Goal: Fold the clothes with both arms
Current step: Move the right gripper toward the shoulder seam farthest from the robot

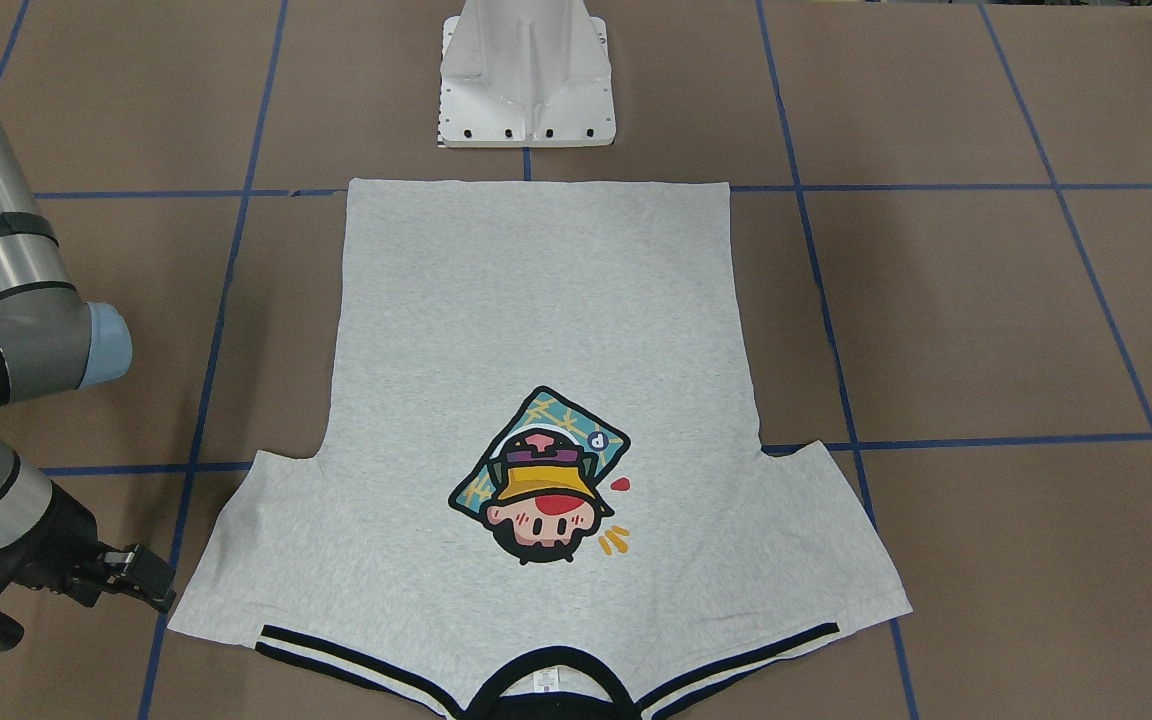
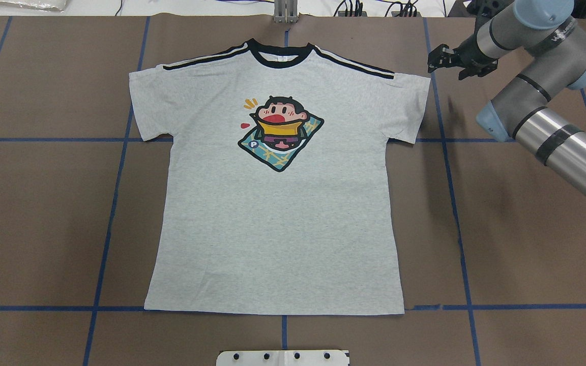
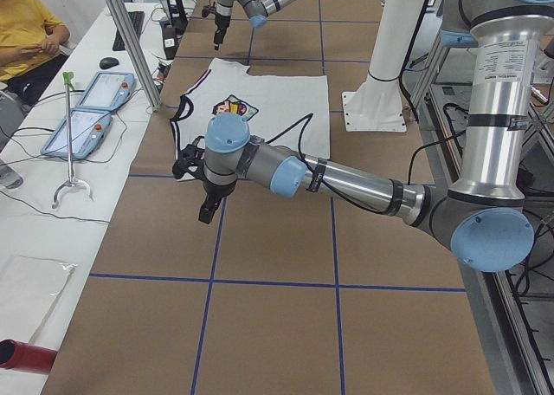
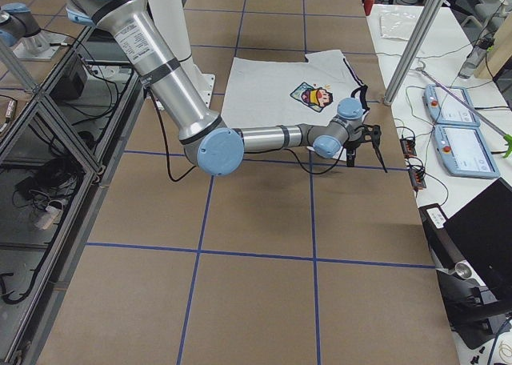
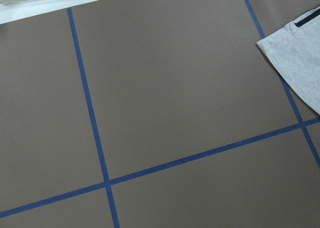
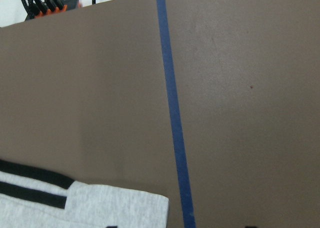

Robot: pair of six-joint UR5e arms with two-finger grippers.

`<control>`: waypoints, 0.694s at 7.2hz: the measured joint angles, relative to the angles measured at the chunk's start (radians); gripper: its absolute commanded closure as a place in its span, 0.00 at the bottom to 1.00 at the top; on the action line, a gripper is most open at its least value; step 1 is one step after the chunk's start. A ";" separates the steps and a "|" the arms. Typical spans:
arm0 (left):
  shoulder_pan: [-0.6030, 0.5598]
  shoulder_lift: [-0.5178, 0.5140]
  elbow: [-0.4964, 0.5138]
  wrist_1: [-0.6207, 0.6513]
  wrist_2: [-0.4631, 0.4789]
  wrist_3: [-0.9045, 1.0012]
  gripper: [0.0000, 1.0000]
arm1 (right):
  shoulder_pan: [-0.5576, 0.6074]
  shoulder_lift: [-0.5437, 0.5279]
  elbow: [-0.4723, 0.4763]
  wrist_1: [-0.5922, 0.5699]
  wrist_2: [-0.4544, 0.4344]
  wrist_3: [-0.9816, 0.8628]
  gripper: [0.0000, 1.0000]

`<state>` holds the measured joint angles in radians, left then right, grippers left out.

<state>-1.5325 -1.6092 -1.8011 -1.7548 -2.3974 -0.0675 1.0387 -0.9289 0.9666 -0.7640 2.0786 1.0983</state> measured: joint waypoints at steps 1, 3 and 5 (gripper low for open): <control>0.000 0.000 -0.001 0.000 -0.001 0.000 0.01 | -0.015 0.031 -0.054 0.052 -0.044 0.073 0.19; 0.001 0.000 -0.002 0.000 -0.005 0.000 0.01 | -0.056 0.069 -0.110 0.089 -0.152 0.117 0.23; 0.002 0.000 -0.003 -0.001 -0.007 0.000 0.01 | -0.073 0.071 -0.123 0.096 -0.177 0.121 0.36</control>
<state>-1.5310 -1.6092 -1.8044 -1.7562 -2.4040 -0.0675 0.9656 -0.8576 0.8434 -0.6680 1.9019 1.2194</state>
